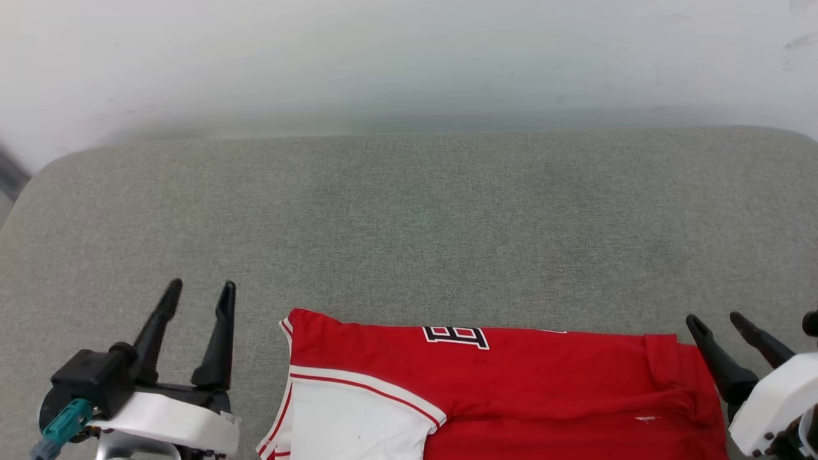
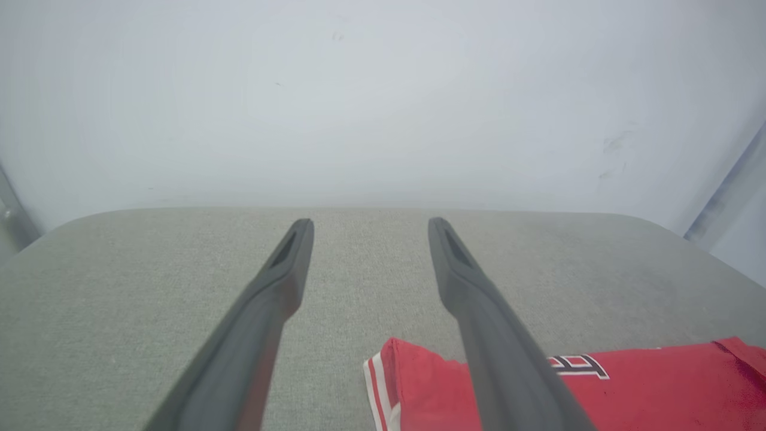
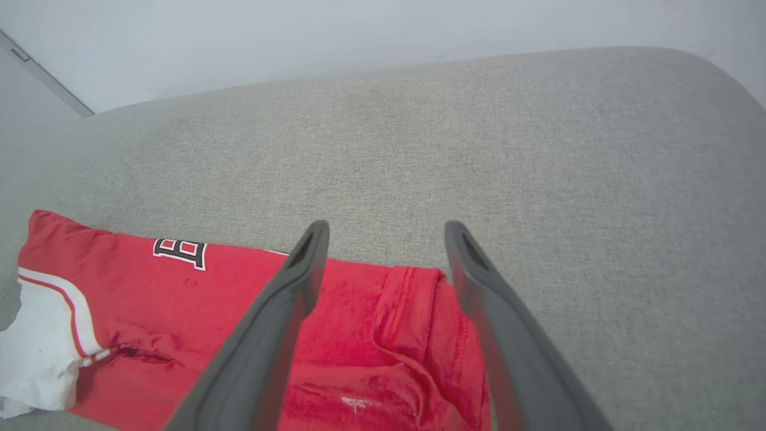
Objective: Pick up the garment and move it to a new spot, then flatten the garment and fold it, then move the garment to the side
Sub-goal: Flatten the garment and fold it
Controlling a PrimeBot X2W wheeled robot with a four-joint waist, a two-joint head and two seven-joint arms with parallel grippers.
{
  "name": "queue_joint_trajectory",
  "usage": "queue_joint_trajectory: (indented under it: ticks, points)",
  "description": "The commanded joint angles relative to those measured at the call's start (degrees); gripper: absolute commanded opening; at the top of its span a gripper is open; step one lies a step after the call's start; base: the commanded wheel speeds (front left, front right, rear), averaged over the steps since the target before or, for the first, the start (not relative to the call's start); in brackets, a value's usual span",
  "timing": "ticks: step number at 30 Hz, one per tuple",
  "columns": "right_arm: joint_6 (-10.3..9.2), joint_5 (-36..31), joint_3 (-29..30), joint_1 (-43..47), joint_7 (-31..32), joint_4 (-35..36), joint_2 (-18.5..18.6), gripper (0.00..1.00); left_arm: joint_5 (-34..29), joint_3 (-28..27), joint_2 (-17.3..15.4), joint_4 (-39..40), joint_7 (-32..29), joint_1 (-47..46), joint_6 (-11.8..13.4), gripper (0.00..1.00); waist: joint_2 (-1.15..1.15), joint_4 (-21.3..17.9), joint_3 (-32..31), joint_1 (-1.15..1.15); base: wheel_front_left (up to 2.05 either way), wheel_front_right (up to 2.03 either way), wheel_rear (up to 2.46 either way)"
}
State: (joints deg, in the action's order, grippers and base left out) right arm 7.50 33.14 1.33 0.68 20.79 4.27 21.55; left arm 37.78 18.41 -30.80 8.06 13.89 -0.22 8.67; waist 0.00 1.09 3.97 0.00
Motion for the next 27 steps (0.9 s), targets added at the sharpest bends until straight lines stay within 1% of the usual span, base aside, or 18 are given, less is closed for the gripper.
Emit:
queue_joint_trajectory:
  ticks: [1,3,4,6,8,12,14,19,24,27]
  points:
    - [-0.02,-0.62,0.67,1.09,0.20,0.30,-0.90,1.00,-1.33,-0.78,0.84,0.28,0.58,0.45,0.79,1.00,0.00,0.06,0.05,0.00,0.00,0.00,0.00]
    - [-0.02,-1.88,2.62,1.99,0.40,0.76,-3.12,1.00,-4.74,-2.98,2.40,0.97,1.21,1.17,2.35,1.00,0.00,0.25,0.18,0.00,0.00,0.00,0.00]
    - [-0.02,-2.34,3.62,2.61,0.57,0.88,-4.36,1.00,-6.49,-4.38,3.92,1.94,1.29,1.32,2.82,1.00,0.00,0.36,0.26,0.00,0.00,0.00,0.00]
    - [-0.02,-3.42,5.26,3.82,0.79,0.89,-6.31,1.00,-10.99,-6.78,5.95,3.39,1.35,2.54,2.94,1.00,0.00,0.56,0.49,0.00,0.00,0.00,0.00]
    - [-0.02,-4.66,6.69,4.85,1.42,0.71,-7.93,1.00,-14.88,-7.77,7.75,3.68,1.35,4.32,2.14,1.00,0.00,0.73,0.73,0.00,0.00,0.00,0.00]
    - [-0.02,-6.69,9.24,6.55,3.18,-0.12,-10.40,1.00,-18.95,-10.34,11.08,3.25,1.33,6.44,-0.24,1.00,0.00,1.10,1.14,0.00,0.00,0.00,0.00]
    - [-0.02,-8.19,10.17,7.17,4.67,-0.60,-10.92,1.00,-20.64,-11.31,12.77,3.40,1.34,7.52,-1.55,1.00,0.00,1.35,1.38,0.00,0.00,0.00,0.00]
    - [-0.02,-10.97,13.18,7.50,9.37,-1.78,-12.48,1.00,-23.33,-13.13,15.96,2.81,1.35,7.35,-5.79,1.00,0.00,2.23,2.37,0.00,0.00,0.00,0.00]
    - [-0.02,-12.81,15.21,6.85,14.20,-2.78,-13.07,1.00,-25.17,-14.96,18.66,2.26,1.35,6.17,-9.37,1.00,0.00,3.24,3.43,0.00,0.00,0.00,0.00]
    - [-0.02,-12.05,15.51,5.83,15.80,-4.62,-13.07,1.00,-26.25,-15.92,20.04,1.88,1.35,5.49,-11.18,1.00,0.00,3.83,4.12,0.00,0.00,0.00,0.00]
